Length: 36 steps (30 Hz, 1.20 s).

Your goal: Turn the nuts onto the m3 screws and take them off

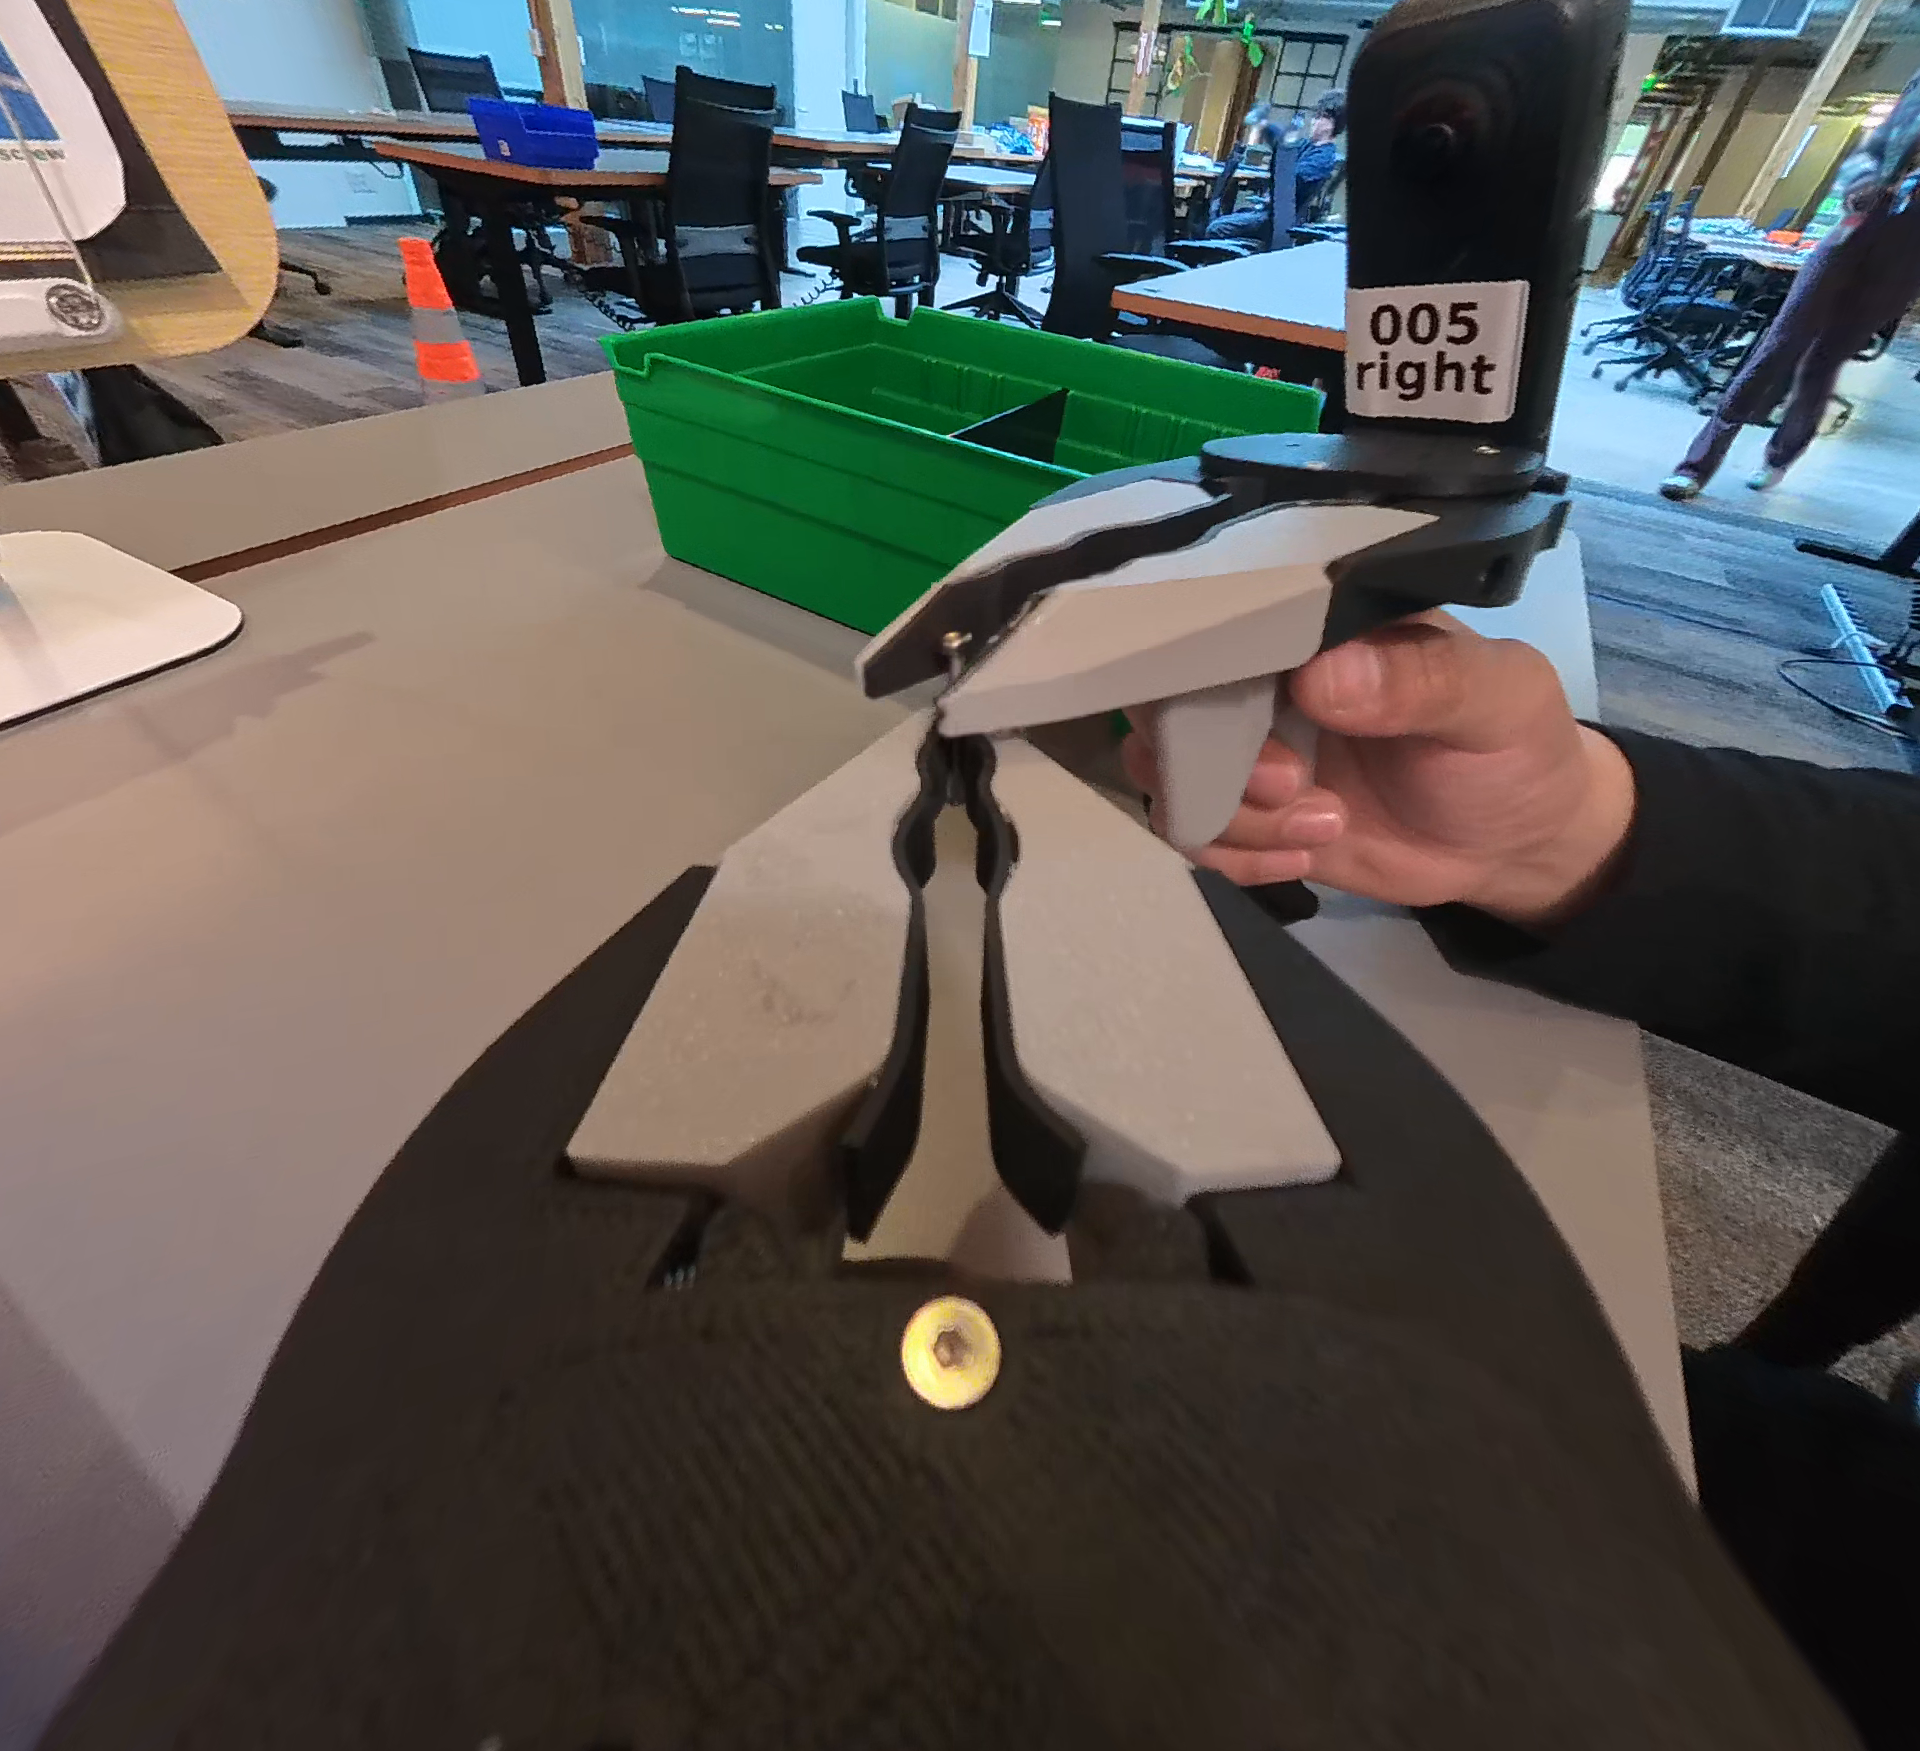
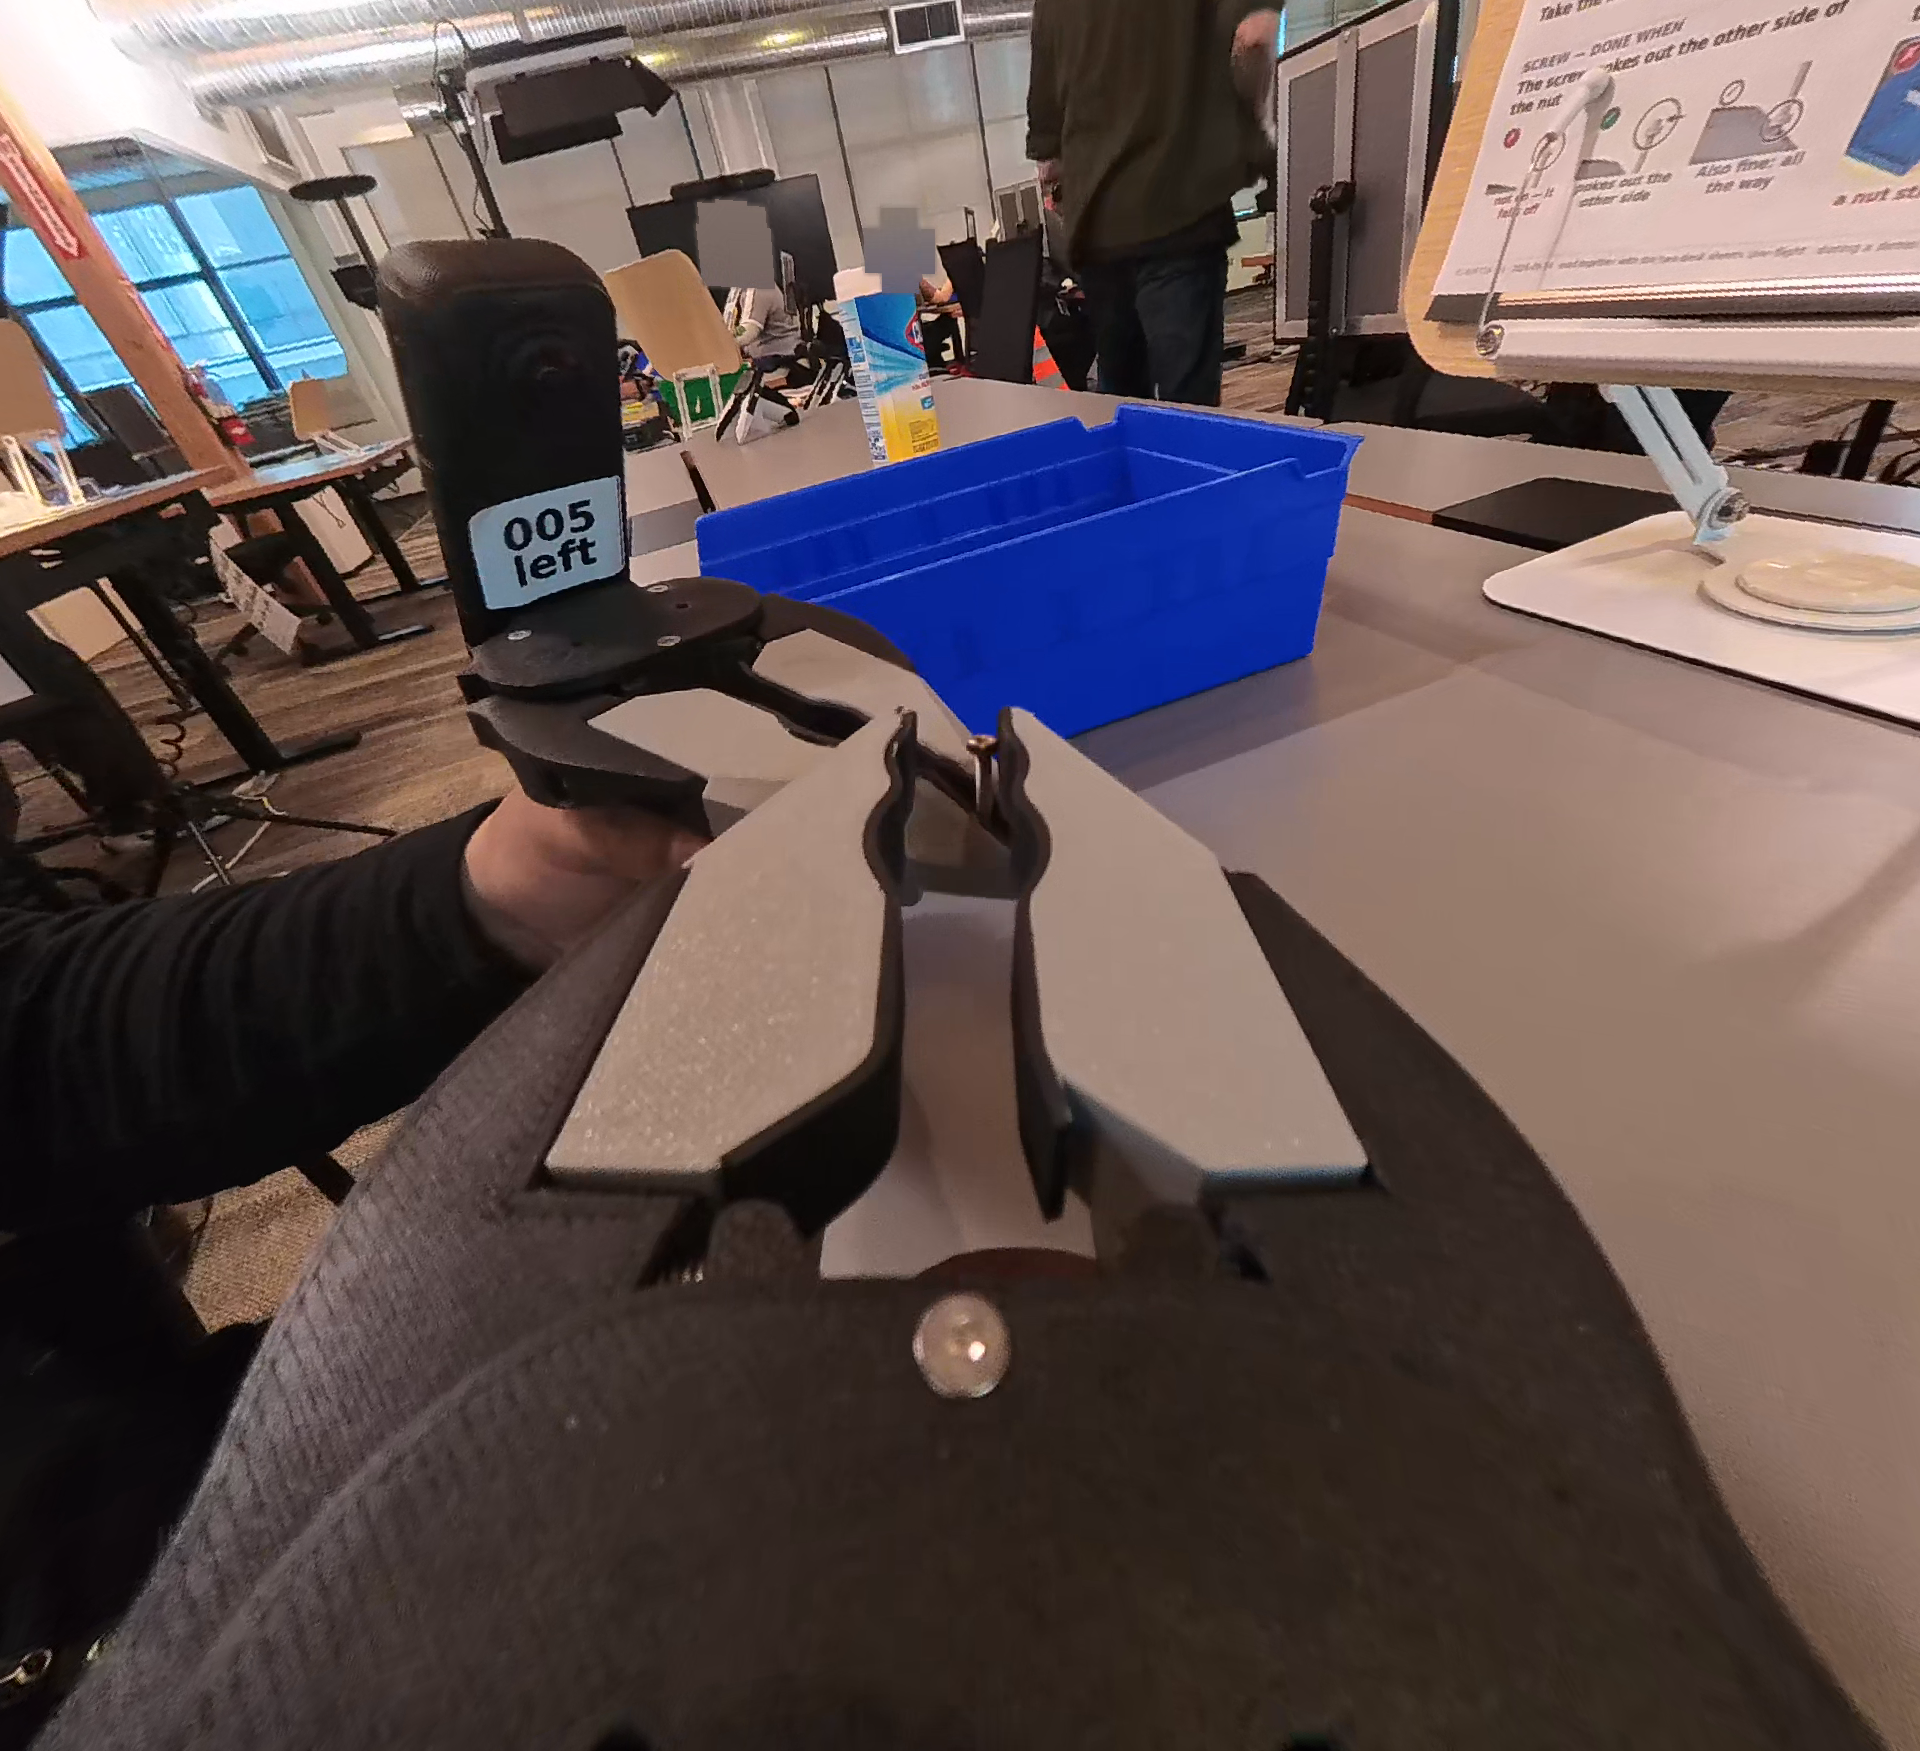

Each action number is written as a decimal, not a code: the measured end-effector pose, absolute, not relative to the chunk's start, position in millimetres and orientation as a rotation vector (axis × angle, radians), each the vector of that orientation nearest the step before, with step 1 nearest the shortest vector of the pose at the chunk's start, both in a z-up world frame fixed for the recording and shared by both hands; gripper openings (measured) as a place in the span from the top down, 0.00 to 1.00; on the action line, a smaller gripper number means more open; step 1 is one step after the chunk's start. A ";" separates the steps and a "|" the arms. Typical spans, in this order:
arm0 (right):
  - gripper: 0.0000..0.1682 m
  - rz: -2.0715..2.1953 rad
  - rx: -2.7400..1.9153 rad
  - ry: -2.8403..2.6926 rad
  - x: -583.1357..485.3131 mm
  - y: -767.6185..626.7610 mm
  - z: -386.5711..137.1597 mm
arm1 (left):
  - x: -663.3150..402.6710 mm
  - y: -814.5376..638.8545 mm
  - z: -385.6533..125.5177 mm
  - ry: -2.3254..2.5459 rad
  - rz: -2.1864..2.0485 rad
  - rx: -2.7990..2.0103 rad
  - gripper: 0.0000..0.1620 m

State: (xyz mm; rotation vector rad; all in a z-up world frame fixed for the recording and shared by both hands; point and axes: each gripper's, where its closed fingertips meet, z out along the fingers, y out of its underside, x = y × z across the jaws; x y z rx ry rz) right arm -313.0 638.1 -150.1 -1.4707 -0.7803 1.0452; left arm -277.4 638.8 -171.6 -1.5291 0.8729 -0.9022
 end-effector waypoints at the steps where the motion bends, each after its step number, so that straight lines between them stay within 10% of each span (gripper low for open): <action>1: 0.93 1.045 -1.472 -0.782 -313.6 638.0 -150.7 | -276.7 638.2 -172.0 0.879 -0.900 -1.527 1.00; 36: 1.00 0.945 -1.310 -0.650 -282.4 634.8 -110.1 | -281.3 645.9 -178.9 0.847 -0.882 -1.580 1.00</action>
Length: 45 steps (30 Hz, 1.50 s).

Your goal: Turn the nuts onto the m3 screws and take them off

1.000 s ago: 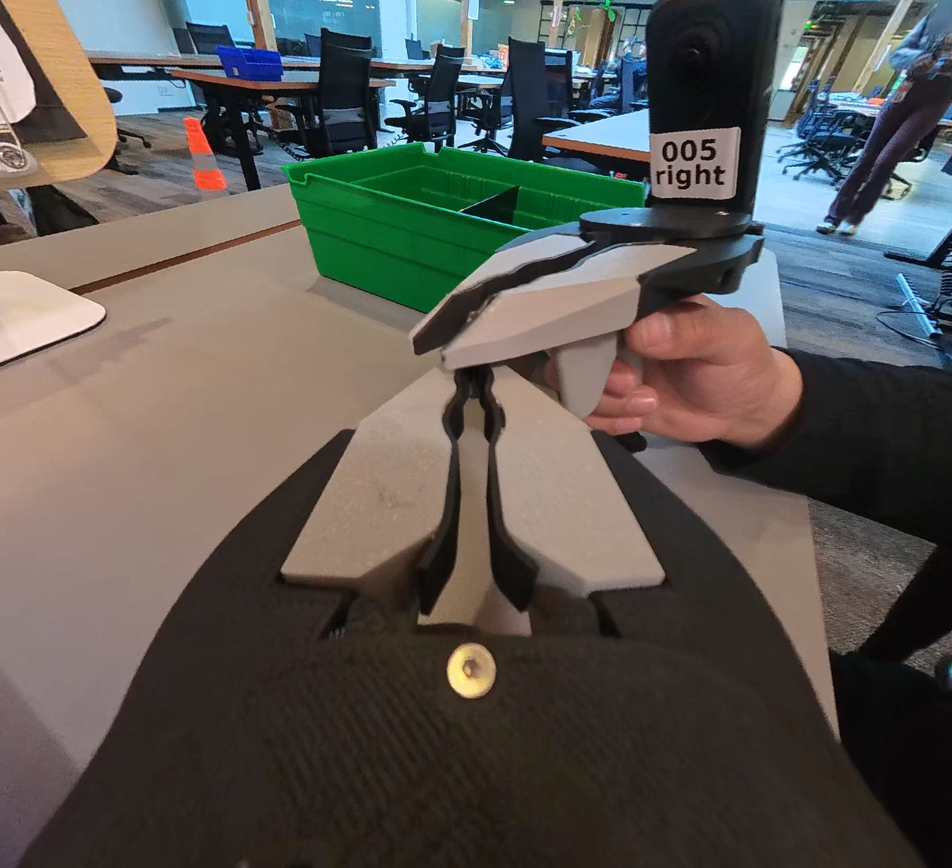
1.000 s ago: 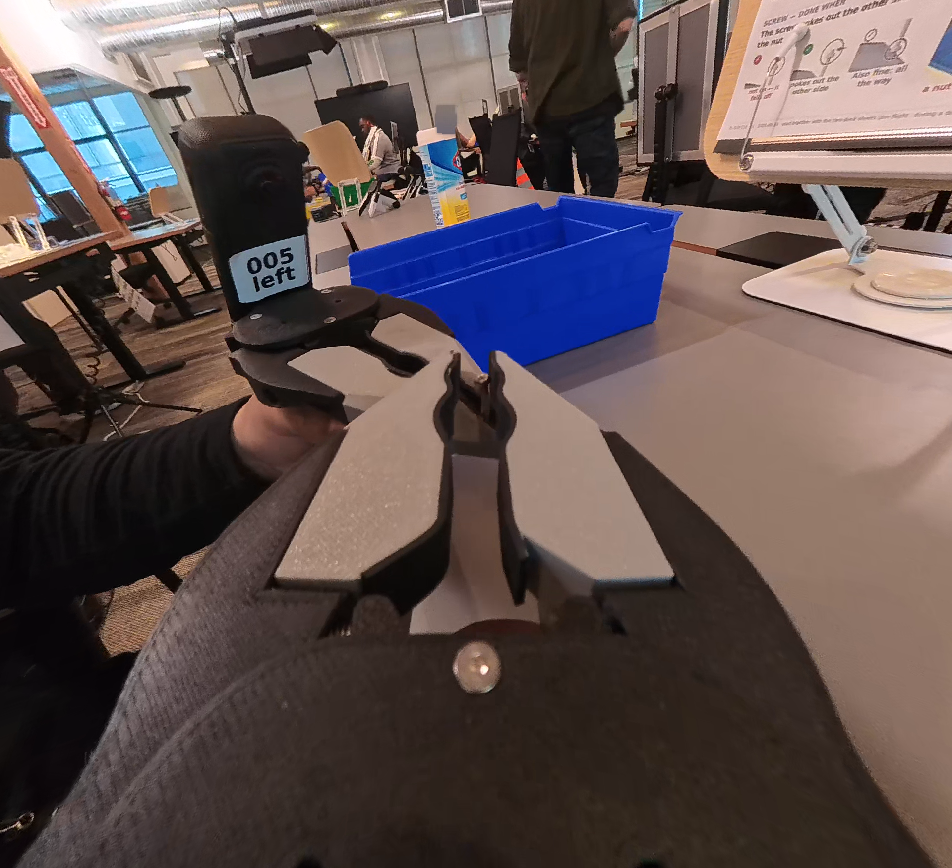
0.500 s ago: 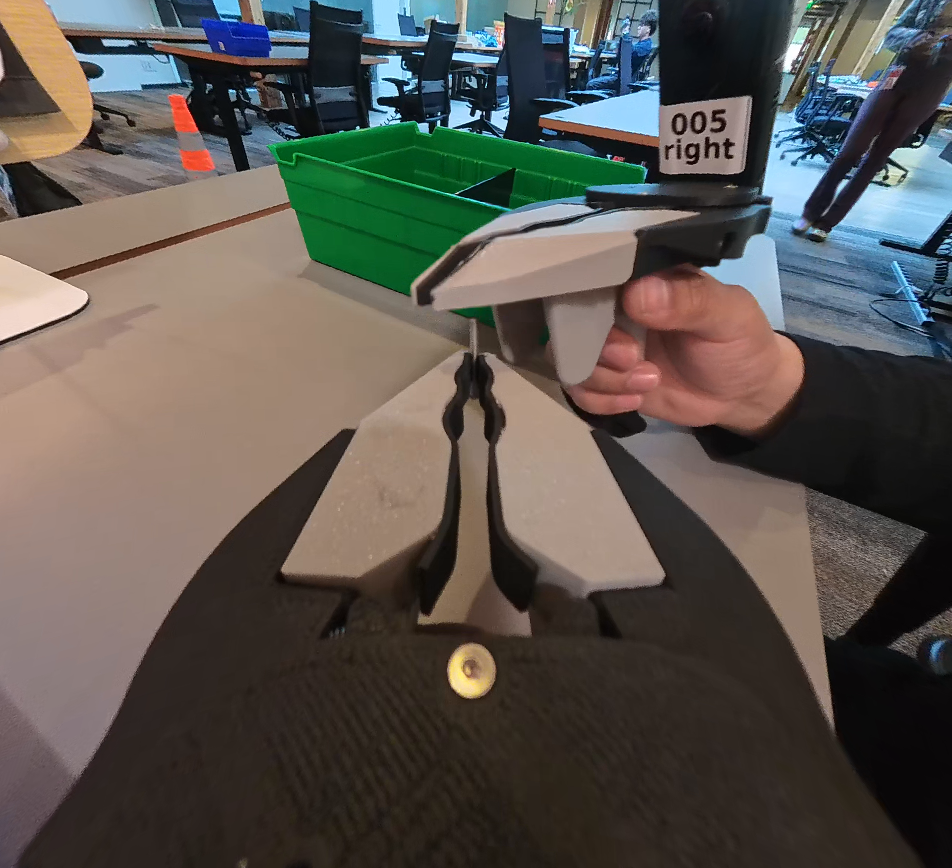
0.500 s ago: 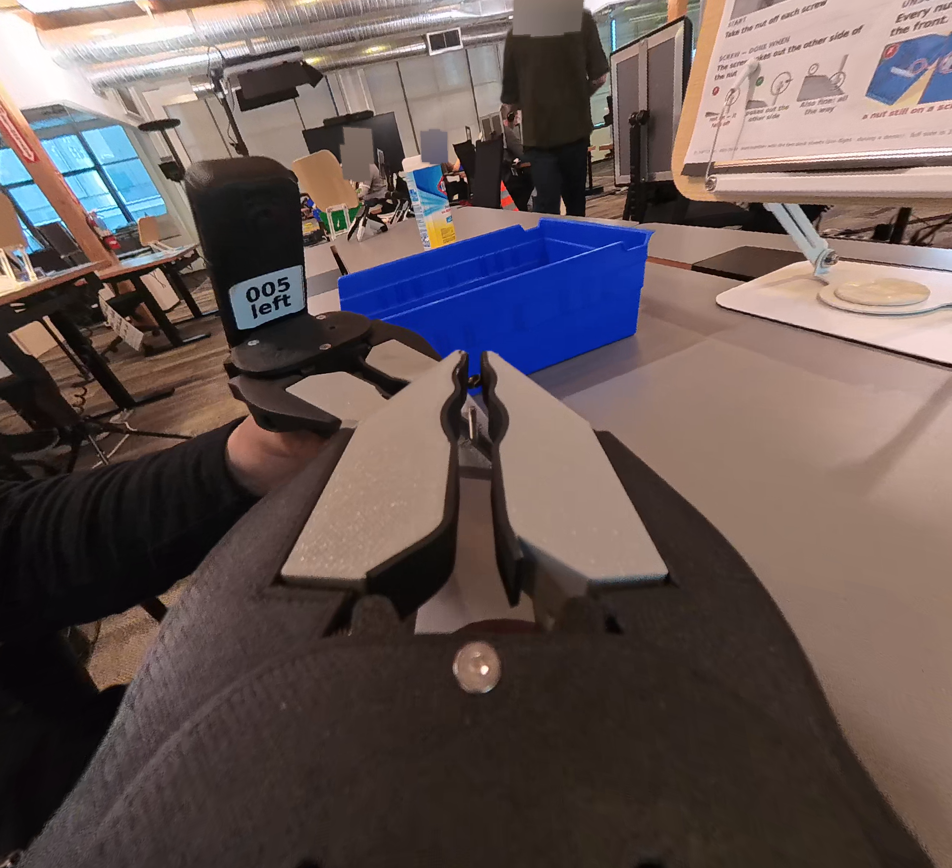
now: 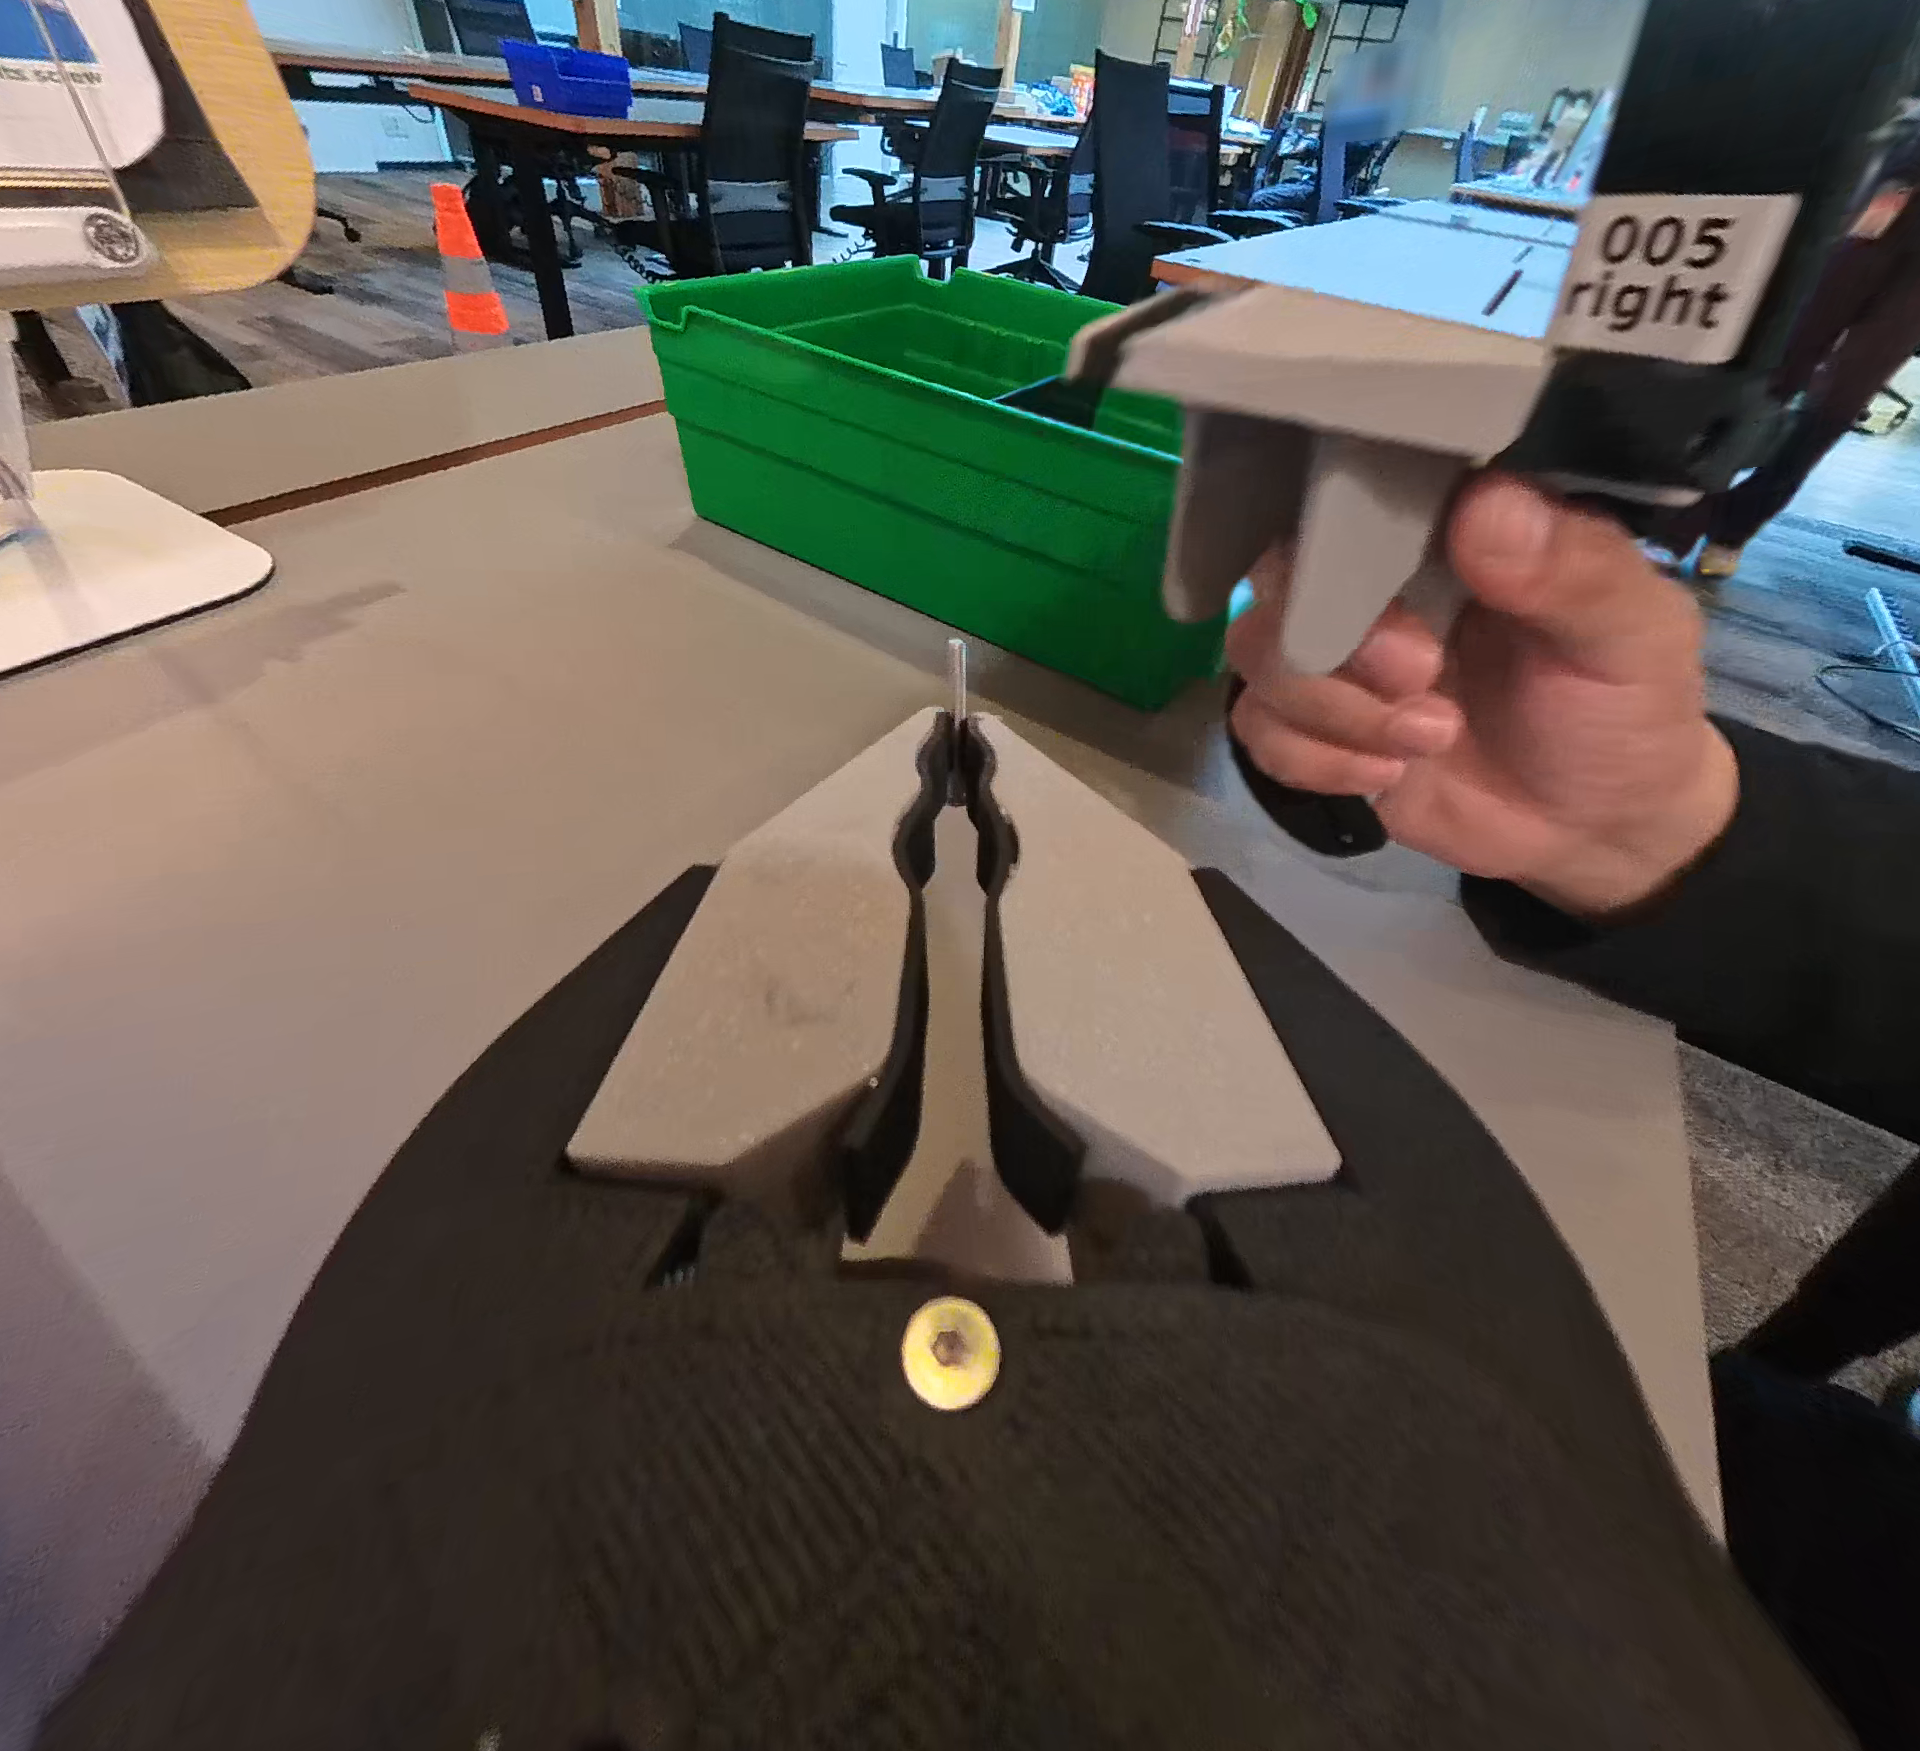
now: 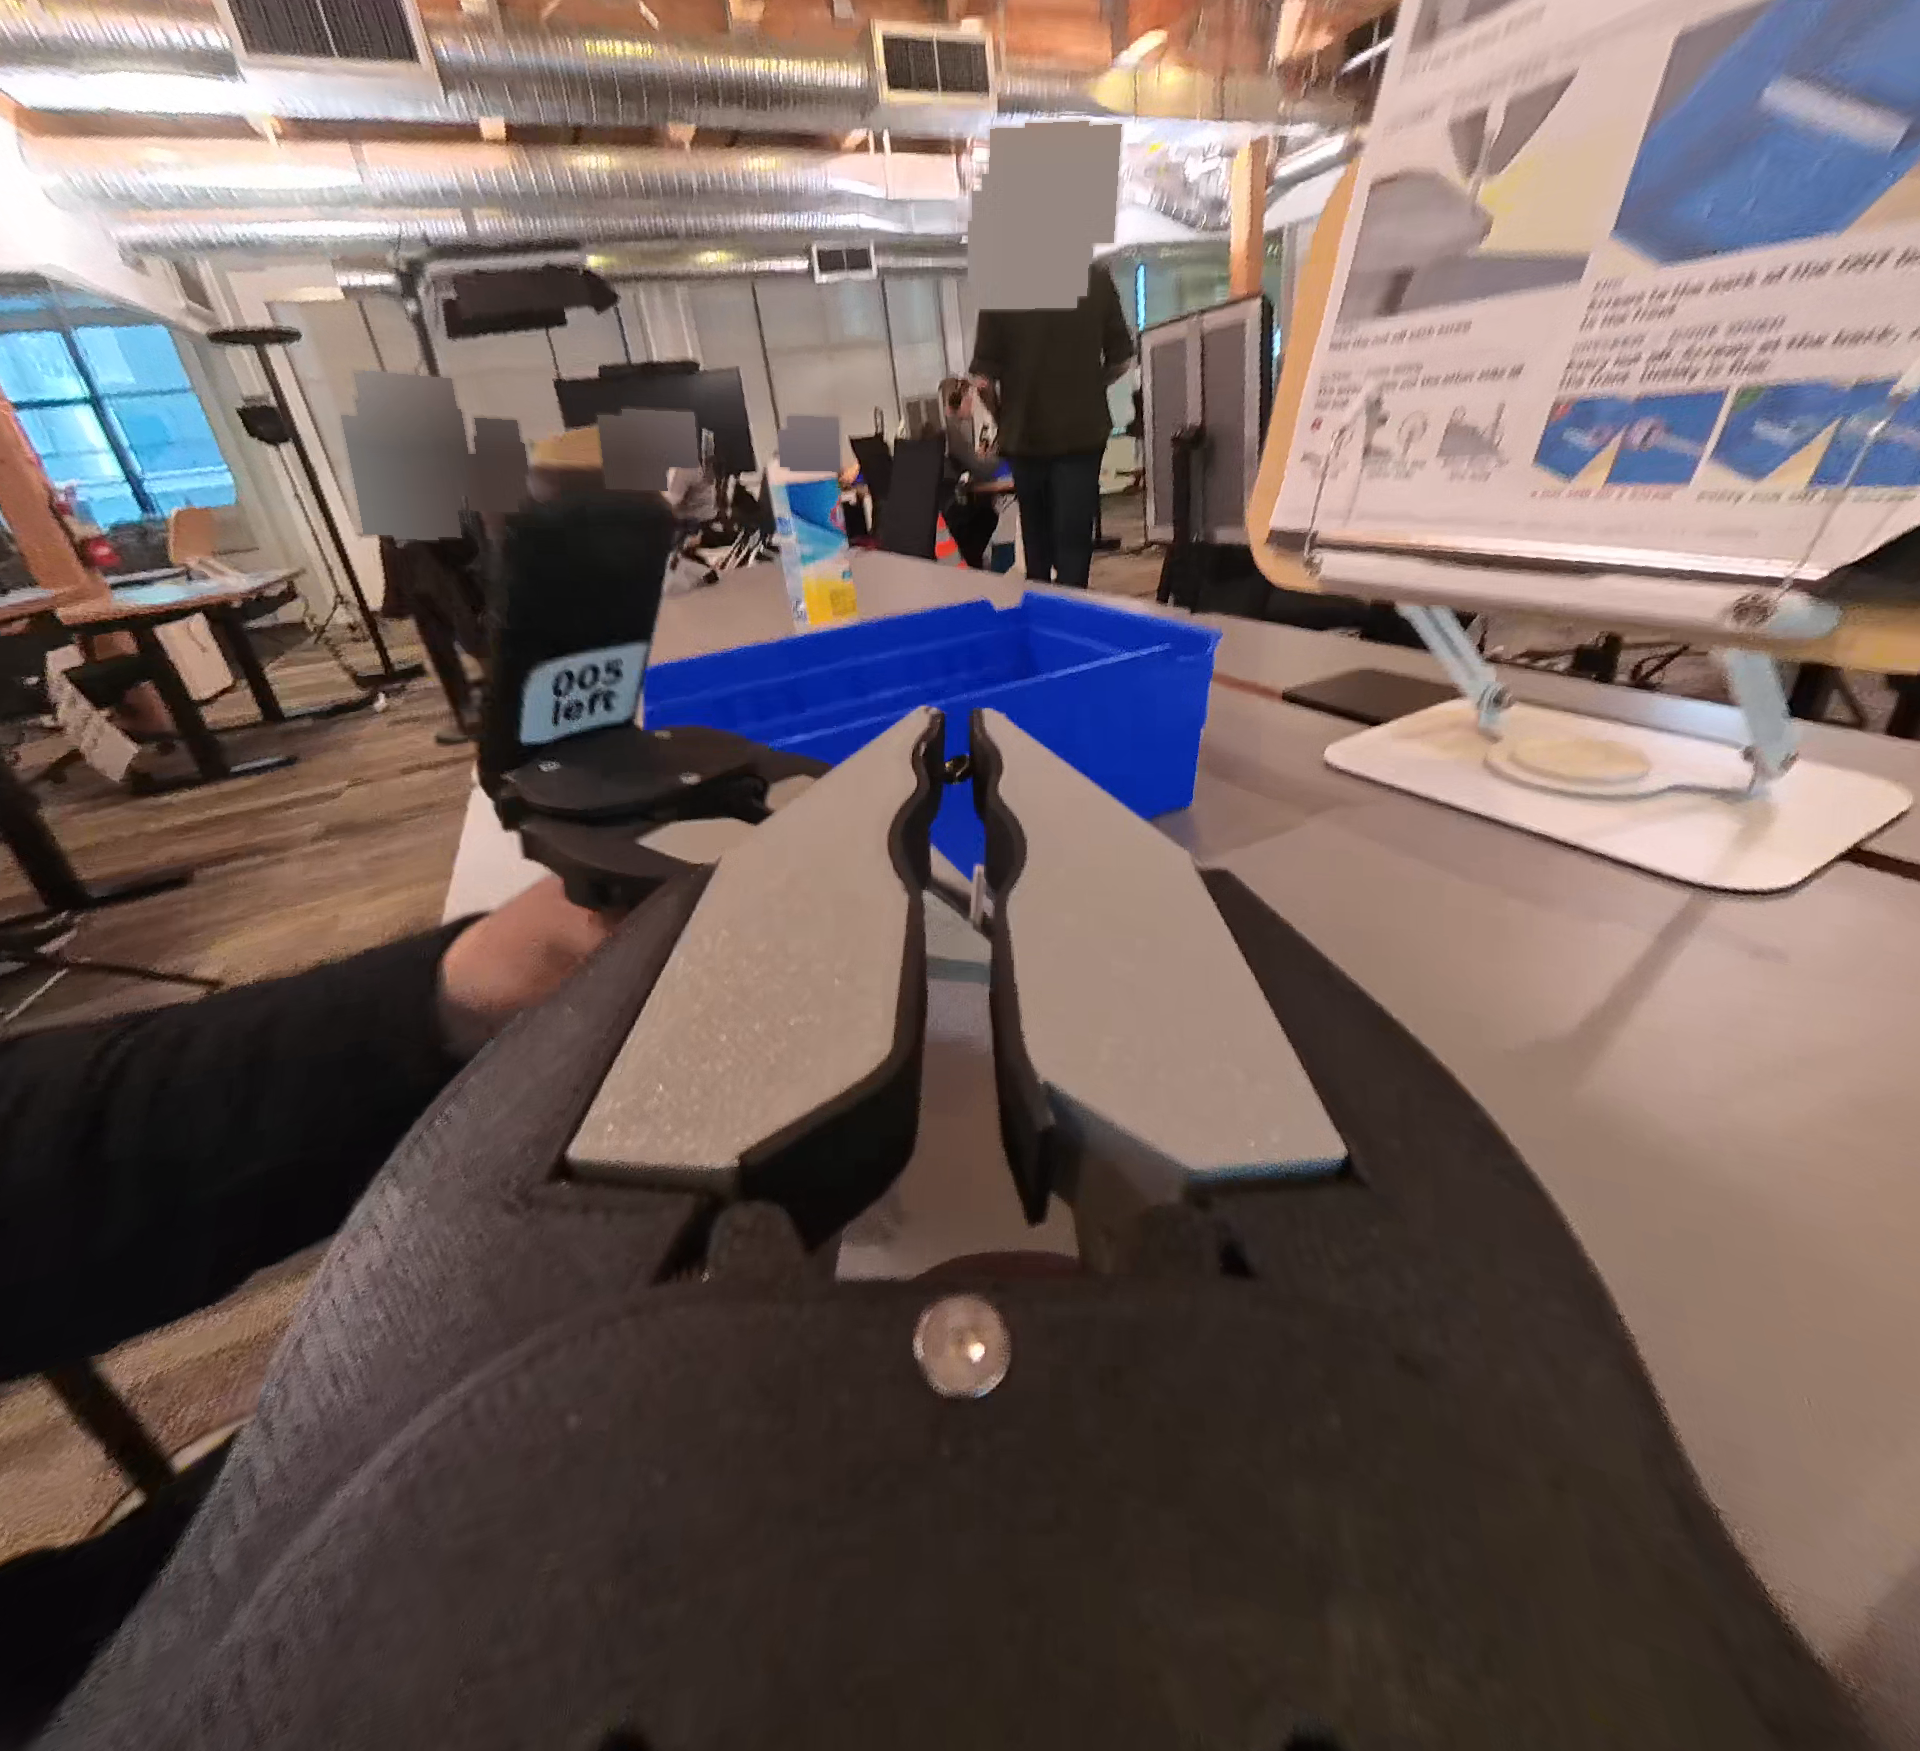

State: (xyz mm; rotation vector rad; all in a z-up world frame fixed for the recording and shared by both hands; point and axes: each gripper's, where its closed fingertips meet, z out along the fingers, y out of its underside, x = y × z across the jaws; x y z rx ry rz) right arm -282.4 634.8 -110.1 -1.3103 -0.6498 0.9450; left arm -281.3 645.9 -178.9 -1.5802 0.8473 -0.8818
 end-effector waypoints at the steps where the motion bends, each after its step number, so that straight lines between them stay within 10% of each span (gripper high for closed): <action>1: 1.00 0.928 -1.300 -0.630 -275.7 632.0 -103.1 | -281.7 646.3 -178.8 0.843 -0.886 -1.583 1.00; 8: 0.99 0.515 -1.435 -0.487 -151.7 654.1 -72.2 | -280.1 644.8 -179.3 0.852 -0.883 -1.583 1.00; 17: 0.99 0.345 -2.126 -0.471 -50.5 684.1 -208.0 | -277.8 643.8 -180.9 0.863 -0.883 -1.585 1.00; 28: 0.94 0.344 -2.170 -0.453 -37.9 683.1 -216.0 | -277.6 643.2 -180.7 0.863 -0.895 -1.585 1.00; 45: 0.90 0.743 -1.682 -0.828 -266.9 620.5 -145.5 | -268.7 628.8 -176.7 0.944 -0.918 -1.522 1.00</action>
